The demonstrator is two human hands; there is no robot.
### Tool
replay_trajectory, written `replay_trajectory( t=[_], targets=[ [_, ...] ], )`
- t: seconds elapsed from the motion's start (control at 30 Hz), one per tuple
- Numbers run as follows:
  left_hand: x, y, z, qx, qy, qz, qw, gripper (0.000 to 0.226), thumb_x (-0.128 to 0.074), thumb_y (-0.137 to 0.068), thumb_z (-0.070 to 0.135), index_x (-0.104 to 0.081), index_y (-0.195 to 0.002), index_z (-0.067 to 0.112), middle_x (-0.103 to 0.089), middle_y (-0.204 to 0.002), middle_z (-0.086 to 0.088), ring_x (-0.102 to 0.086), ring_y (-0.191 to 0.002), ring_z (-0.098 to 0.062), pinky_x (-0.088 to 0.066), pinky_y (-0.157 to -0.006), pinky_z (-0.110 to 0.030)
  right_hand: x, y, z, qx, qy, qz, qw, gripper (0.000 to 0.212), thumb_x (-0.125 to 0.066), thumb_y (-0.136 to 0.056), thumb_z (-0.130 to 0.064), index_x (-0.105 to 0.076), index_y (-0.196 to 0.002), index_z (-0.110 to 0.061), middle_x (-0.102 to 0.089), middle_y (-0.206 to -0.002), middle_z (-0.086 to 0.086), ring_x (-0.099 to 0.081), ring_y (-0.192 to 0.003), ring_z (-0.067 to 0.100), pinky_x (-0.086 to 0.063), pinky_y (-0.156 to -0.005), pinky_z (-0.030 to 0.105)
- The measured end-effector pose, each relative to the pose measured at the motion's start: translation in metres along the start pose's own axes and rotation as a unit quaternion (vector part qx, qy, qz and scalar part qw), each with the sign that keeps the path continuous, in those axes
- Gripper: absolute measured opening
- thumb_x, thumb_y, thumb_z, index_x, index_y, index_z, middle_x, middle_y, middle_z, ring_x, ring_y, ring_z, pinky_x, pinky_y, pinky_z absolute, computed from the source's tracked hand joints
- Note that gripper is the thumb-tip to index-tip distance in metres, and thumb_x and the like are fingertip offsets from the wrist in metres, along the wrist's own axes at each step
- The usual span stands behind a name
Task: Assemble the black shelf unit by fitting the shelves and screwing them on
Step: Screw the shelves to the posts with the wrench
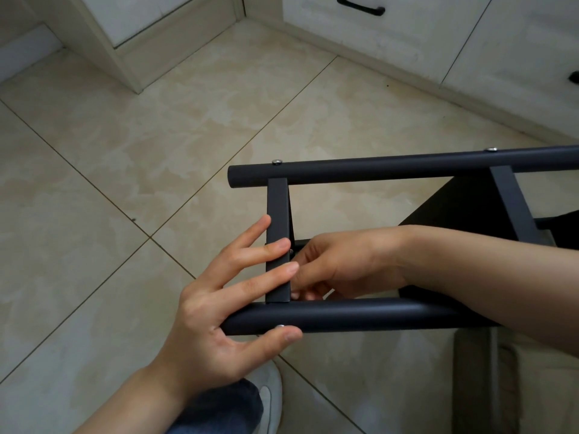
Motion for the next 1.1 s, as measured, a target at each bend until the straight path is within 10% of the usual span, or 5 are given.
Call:
replay_trajectory(
  t=[0.3, 0.5, 0.67, 0.8, 1.1],
  targets=[
    [0.0, -0.002, 0.006, 0.038, 0.012, 0.007, 0.999, 0.047, -0.074, -0.083, 0.032, -0.066, -0.122, 0.006, -0.058, -0.139, -0.01, -0.042, -0.145, -0.027, -0.039, -0.116, -0.037, 0.004, 0.02, -0.001, 0.021, 0.024, 0.05, 0.998, 0.018, -0.061, -0.097, -0.028, -0.071, -0.099, -0.014, -0.07, -0.093, 0.003, -0.064, -0.087, 0.014, -0.053, -0.08, 0.024],
    [-0.003, 0.012, 0.01, 0.119, 0.059, 0.071, 0.989, 0.059, -0.079, -0.076, 0.037, -0.064, -0.132, 0.023, -0.056, -0.147, 0.01, -0.051, -0.138, -0.013, -0.044, -0.109, -0.026, -0.003, 0.061, -0.003, 0.004, 0.251, 0.215, 0.944, 0.021, -0.058, -0.098, -0.037, -0.074, -0.104, -0.025, -0.073, -0.097, -0.008, -0.066, -0.09, 0.004, -0.05, -0.082, 0.019],
    [-0.02, 0.029, 0.007, 0.278, 0.247, 0.152, 0.916, 0.093, -0.093, -0.064, 0.038, -0.045, -0.143, 0.045, -0.06, -0.139, 0.019, -0.055, -0.131, -0.004, -0.047, -0.106, -0.023, -0.015, 0.097, -0.002, 0.024, 0.311, 0.265, 0.912, 0.023, -0.056, -0.098, -0.041, -0.07, -0.107, -0.026, -0.072, -0.096, -0.007, -0.066, -0.088, 0.008, -0.053, -0.083, 0.024],
    [-0.033, 0.031, 0.009, 0.35, 0.309, 0.134, 0.874, 0.07, -0.079, -0.066, 0.048, -0.053, -0.13, 0.045, -0.065, -0.13, 0.023, -0.057, -0.12, 0.01, -0.048, -0.095, -0.009, -0.028, 0.111, 0.002, 0.021, 0.405, 0.298, 0.864, 0.025, -0.06, -0.096, -0.036, -0.063, -0.12, -0.032, -0.065, -0.1, -0.018, -0.063, -0.092, 0.004, -0.05, -0.083, 0.018],
    [-0.039, 0.028, 0.013, 0.377, 0.345, 0.079, 0.856, 0.073, -0.067, -0.054, 0.092, -0.048, -0.122, 0.074, -0.053, -0.14, 0.035, -0.042, -0.136, 0.009, -0.025, -0.122, -0.031, -0.03, 0.133, 0.008, -0.012, 0.514, 0.343, 0.786, 0.035, -0.056, -0.096, -0.026, -0.053, -0.129, -0.035, -0.063, -0.119, -0.004, -0.06, -0.108, 0.022, -0.053, -0.091, 0.041]
  ],
)
Point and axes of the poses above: each hand's wrist, its own y-axis away from the middle knuckle, its own x-axis out of the back of the hand, z = x × y, the point moved 3 cm from there along -y, towards the middle knuckle
